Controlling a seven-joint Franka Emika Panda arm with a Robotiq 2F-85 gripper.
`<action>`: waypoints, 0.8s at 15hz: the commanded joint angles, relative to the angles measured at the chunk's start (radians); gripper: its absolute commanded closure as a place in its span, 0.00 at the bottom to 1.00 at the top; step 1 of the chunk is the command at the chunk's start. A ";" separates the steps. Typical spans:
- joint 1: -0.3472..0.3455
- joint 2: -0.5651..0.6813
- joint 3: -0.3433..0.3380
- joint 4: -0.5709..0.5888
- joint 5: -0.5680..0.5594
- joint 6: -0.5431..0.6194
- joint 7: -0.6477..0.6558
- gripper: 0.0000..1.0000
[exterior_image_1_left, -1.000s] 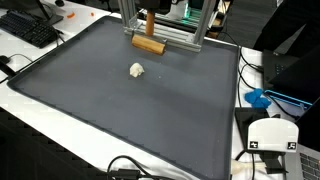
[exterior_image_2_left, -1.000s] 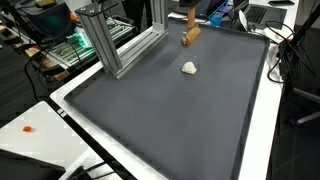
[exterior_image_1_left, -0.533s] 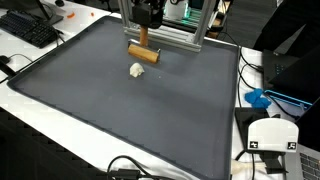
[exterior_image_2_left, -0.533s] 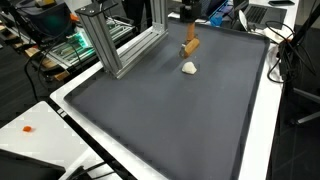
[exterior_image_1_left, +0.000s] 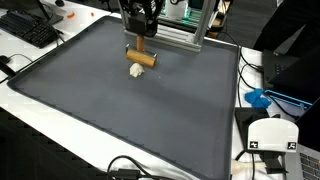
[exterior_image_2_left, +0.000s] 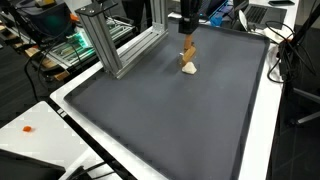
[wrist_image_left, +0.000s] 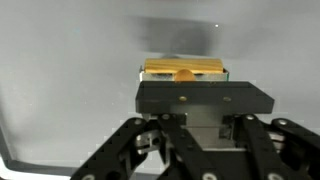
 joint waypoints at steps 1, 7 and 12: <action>0.006 0.021 -0.015 0.008 -0.012 0.027 -0.017 0.78; 0.006 0.042 -0.027 0.005 -0.021 0.107 0.001 0.78; 0.007 0.063 -0.040 -0.007 -0.028 0.167 0.017 0.78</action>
